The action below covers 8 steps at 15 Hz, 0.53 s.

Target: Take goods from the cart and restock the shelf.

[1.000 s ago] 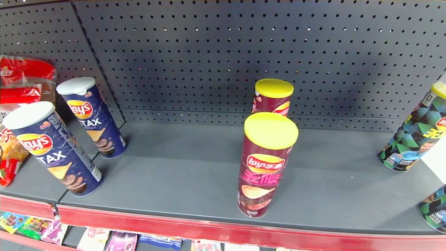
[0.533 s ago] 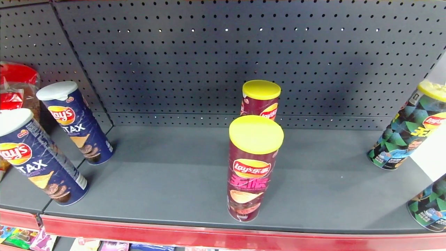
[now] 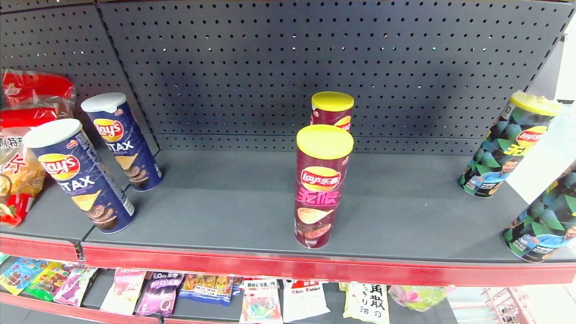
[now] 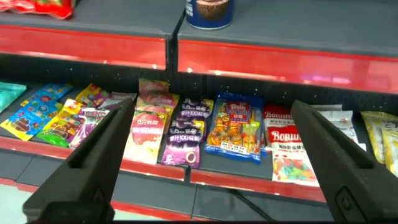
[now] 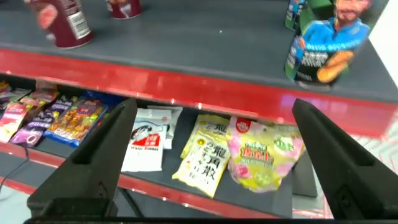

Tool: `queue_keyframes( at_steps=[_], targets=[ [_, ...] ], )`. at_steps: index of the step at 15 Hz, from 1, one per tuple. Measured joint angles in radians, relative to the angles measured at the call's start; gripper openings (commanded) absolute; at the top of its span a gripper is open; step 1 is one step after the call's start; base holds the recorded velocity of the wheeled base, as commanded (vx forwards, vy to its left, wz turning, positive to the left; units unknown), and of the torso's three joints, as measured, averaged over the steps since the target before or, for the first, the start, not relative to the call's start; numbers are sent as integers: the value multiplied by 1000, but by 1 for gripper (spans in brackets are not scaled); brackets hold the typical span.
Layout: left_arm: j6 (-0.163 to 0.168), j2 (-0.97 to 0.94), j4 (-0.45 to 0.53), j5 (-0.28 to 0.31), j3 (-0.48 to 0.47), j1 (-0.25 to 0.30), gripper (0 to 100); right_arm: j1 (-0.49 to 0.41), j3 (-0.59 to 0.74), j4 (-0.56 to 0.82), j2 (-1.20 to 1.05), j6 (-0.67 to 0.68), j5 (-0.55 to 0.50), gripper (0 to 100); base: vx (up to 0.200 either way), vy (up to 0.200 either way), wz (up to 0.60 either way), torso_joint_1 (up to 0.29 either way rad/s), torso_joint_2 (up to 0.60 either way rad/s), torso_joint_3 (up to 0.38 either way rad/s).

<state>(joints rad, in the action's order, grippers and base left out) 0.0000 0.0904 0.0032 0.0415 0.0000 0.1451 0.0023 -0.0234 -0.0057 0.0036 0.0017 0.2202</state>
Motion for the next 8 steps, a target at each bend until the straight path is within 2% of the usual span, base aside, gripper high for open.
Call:
queue_keyframes(
  at_steps=[2,8],
  targets=[
    [0,0,1,0,0,0,100,0,0,0,0,0,-1,100,0,0,-600,12,7,0],
    [0,0,1,0,0,0,100,-1,1,-1,0,1,-3,100,0,0,0,0,0,0]
  ],
)
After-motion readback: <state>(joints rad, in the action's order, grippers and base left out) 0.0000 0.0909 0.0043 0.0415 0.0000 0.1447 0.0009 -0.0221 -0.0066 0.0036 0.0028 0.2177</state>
